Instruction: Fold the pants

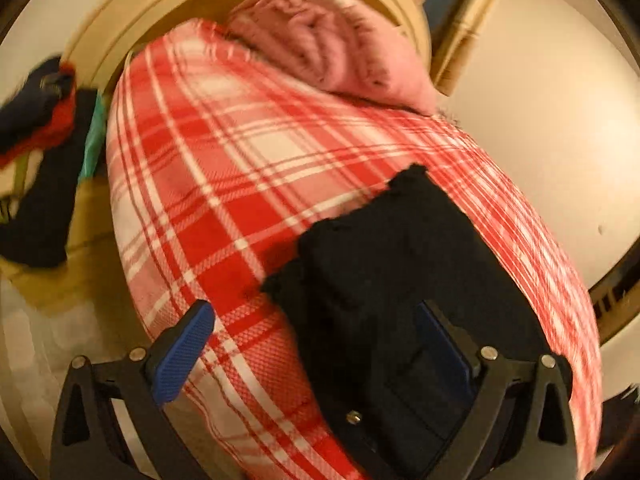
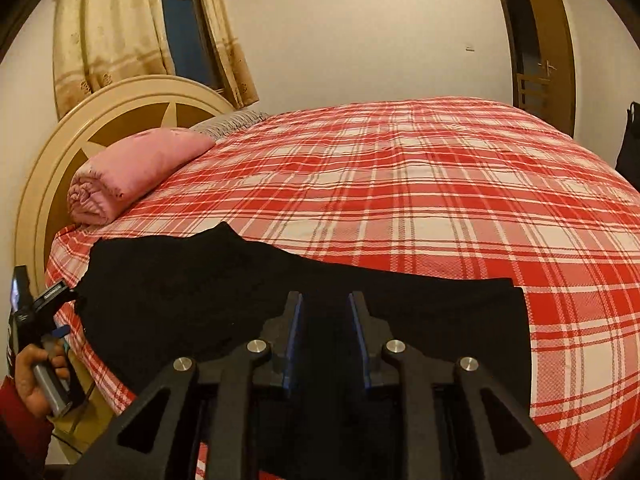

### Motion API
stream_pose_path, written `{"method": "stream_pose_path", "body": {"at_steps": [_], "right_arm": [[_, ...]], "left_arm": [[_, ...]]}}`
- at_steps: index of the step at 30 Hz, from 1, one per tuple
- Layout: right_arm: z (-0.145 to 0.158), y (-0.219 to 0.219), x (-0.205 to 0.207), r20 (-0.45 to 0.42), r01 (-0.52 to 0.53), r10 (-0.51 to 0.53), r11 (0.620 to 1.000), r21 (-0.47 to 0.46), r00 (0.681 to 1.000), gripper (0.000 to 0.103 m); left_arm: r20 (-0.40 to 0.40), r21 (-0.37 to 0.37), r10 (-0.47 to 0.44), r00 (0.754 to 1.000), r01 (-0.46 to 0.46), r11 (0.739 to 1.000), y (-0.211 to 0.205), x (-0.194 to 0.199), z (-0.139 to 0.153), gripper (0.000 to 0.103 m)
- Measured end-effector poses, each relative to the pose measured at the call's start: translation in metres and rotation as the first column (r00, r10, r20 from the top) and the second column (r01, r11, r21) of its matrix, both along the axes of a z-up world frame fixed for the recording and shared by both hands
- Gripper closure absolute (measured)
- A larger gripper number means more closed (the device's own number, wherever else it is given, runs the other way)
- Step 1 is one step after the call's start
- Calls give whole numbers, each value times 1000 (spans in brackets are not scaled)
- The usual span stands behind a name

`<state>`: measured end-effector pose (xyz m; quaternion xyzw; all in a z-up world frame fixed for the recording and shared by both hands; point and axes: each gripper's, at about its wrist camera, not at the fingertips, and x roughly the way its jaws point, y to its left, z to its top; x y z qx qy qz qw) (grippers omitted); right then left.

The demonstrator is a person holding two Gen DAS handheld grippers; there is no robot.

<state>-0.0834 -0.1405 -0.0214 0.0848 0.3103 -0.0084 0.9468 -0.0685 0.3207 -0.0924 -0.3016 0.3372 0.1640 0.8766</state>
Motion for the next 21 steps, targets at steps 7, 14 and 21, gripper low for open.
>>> {"method": "stream_pose_path", "body": {"at_steps": [7, 14, 21], "right_arm": [[4, 1, -3, -10, 11, -11, 1000, 28, 1000, 78], [3, -2, -5, -17, 17, -16, 997, 74, 1000, 78], [9, -16, -13, 5, 56, -57, 992, 111, 998, 78]], "left_arm": [[-19, -79, -12, 1000, 10, 997, -5, 8, -19, 6], [47, -118, -39, 998, 45, 992, 1, 6, -9, 50], [117, -87, -91, 989, 101, 991, -4, 2, 10, 71]]}}
